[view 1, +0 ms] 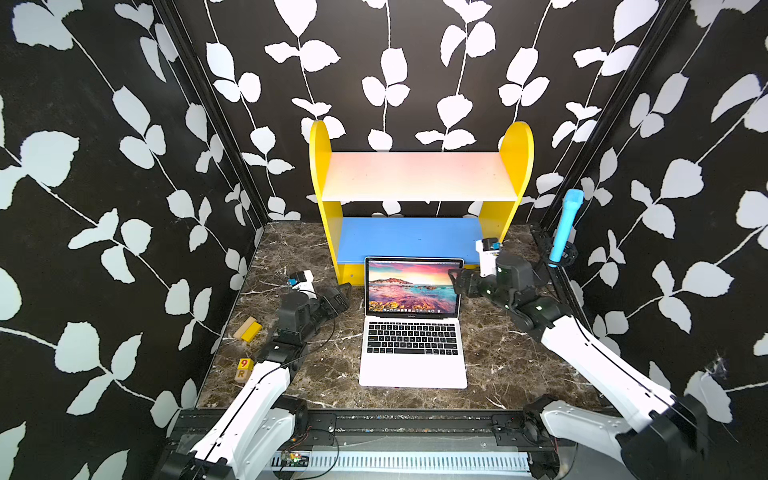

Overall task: Close the laptop lid and set it aside
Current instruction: Close the lid of the laptop.

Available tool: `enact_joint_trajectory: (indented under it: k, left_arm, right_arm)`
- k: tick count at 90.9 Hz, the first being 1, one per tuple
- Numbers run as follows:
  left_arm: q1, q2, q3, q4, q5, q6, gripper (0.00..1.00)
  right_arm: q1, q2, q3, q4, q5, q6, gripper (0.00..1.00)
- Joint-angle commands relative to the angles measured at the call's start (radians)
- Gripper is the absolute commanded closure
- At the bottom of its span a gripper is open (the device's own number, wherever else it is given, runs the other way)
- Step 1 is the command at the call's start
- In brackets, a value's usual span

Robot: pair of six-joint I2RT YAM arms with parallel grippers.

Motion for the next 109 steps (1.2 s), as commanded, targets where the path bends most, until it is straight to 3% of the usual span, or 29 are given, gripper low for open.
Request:
enact_joint_trajectory:
  k: [1,48,75,109]
  left_arm:
    - [-0.031,-0.032,-0.025,-0.044,-0.038,0.023,0.01]
    - [-0.086,-0.090,-0.078,-0.082,-0.070,0.045,0.02]
    - [-0.086,-0.102,-0.086,-0.094,-0.075,0.053,0.01]
    - [-0.086,-0.104,-0.089,-0.091,-0.072,0.055,0.02]
  right_arm:
    - [0.044,0.079,0.093,-0.018,0.044,-0.031,0.11]
    - [0.078,0.447,0.508,-0.153,0.008,-0.011,0.23]
    - [0.080,0.562,0.596,-0.176,-0.077,0.028,0.32]
    - [0.080,0.634,0.630,-0.180,-0.149,0.034,0.34]
